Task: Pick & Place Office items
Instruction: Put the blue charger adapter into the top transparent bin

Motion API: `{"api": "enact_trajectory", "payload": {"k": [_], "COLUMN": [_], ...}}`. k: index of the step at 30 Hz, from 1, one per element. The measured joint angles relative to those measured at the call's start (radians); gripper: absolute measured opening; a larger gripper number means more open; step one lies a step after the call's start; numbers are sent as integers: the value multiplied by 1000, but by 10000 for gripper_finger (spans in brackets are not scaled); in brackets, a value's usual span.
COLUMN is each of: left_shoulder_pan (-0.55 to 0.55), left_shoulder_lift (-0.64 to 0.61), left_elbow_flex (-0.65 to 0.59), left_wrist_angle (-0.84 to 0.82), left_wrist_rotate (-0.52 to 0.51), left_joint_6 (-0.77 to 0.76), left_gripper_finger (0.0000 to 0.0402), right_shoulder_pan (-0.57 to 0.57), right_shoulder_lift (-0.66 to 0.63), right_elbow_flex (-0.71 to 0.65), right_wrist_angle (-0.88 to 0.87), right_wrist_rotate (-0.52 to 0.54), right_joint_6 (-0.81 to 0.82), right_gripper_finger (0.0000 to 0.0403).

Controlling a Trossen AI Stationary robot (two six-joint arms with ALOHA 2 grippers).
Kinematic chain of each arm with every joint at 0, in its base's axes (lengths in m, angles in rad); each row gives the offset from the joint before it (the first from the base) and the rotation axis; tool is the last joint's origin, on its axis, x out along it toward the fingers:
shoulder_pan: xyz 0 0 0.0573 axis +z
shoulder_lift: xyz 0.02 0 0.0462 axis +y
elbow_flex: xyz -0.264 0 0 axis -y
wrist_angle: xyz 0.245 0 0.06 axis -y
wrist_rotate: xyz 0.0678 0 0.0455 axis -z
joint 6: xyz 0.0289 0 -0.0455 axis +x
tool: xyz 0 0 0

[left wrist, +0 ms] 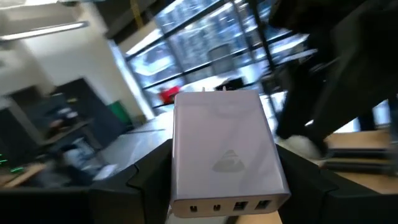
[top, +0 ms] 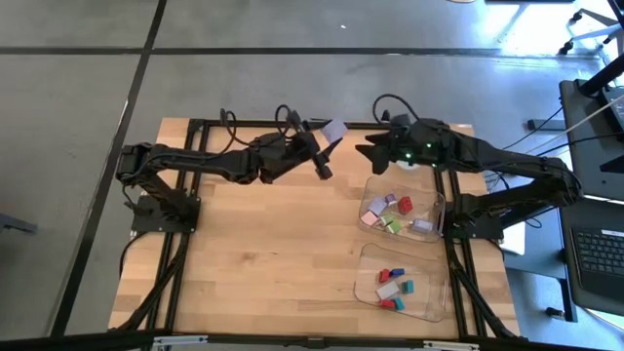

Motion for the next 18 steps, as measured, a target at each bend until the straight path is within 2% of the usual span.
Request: {"api": "enact_trajectory", "payload": {"k": [2,4,13,18], "left_shoulder_pan": [1,0,-10,-8], "left_shoulder_lift": [0,0,0,1], "left_elbow_flex": [0,0,0,0], "left_wrist_angle": [-1,-1,-103,-112], "left_wrist_rotate": [48,53,1,-18], "left_joint_6": [-14,-3,29,-5], "left_gripper_finger": [216,216,216,216], "right_shoulder_pan": [-9,-23,-54,-53], "right_shoulder_lift": [18,37,78,101], "right_elbow_flex": [0,0,0,0], "right_wrist_angle": [9,16,134,210], "right_wrist_rotate": [-36,-88,-272,-307], "right_joint_6": [2,5,32,33], "right_gripper_finger": [286,286,286,286]}}
